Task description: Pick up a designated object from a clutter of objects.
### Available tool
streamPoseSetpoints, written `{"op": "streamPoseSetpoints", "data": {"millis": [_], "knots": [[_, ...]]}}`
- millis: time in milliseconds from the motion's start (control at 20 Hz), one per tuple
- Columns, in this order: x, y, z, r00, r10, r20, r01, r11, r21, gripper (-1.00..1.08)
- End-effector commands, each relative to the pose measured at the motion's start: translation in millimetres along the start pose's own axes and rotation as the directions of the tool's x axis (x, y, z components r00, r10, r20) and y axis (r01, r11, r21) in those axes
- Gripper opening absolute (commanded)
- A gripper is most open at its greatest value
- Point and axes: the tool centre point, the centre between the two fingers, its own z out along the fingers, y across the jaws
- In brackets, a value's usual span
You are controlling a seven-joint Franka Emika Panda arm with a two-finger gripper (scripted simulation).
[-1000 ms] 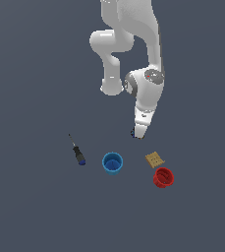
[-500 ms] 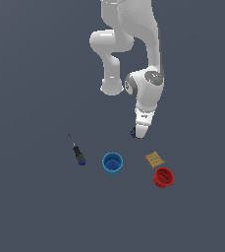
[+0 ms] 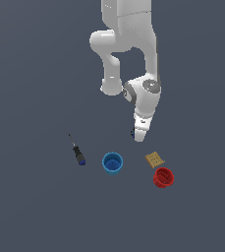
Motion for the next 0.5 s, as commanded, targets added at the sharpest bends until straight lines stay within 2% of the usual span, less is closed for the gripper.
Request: {"op": "streamPoseSetpoints", "data": {"millis": [0,300,350,450], "knots": [[0.0,0.1,7.7,1.0,-0.001,0.0,0.001,1.0,-0.001,1.0],[0.5,0.7,12.2,1.0,-0.001,0.0,0.001,1.0,-0.001,1.0],[0.5,0.7,12.2,1.0,-0.001,0.0,0.001,1.0,-0.001,-1.0],[0.5,0.7,12.2,1.0,-0.001,0.0,0.001,1.0,-0.001,-1.0]]}}
